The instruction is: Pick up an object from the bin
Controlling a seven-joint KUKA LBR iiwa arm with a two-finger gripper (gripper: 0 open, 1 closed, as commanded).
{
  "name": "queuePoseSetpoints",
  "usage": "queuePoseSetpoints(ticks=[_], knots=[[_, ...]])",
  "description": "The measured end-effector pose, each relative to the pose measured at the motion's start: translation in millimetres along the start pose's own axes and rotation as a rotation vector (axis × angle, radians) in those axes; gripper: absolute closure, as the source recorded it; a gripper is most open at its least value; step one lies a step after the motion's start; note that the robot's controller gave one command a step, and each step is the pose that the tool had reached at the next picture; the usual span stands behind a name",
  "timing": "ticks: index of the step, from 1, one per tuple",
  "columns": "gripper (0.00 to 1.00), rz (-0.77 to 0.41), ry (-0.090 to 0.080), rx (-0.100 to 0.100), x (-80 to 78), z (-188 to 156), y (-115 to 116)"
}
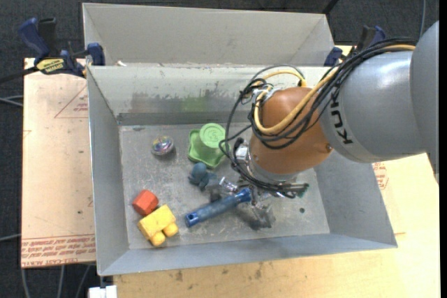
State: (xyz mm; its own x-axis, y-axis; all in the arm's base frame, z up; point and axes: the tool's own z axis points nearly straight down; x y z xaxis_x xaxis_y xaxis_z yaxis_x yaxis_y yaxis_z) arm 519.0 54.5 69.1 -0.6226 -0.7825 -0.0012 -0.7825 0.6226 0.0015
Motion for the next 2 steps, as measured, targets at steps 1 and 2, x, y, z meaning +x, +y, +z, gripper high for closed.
queuePoseSetpoints(ticks=[1,2], knots=[[1.0,0.0,-0.002,0.001,-0.6,-0.6,-0.2],[1.0,0.003,-0.002,0.003,-1.6,-32.5,-0.1]])
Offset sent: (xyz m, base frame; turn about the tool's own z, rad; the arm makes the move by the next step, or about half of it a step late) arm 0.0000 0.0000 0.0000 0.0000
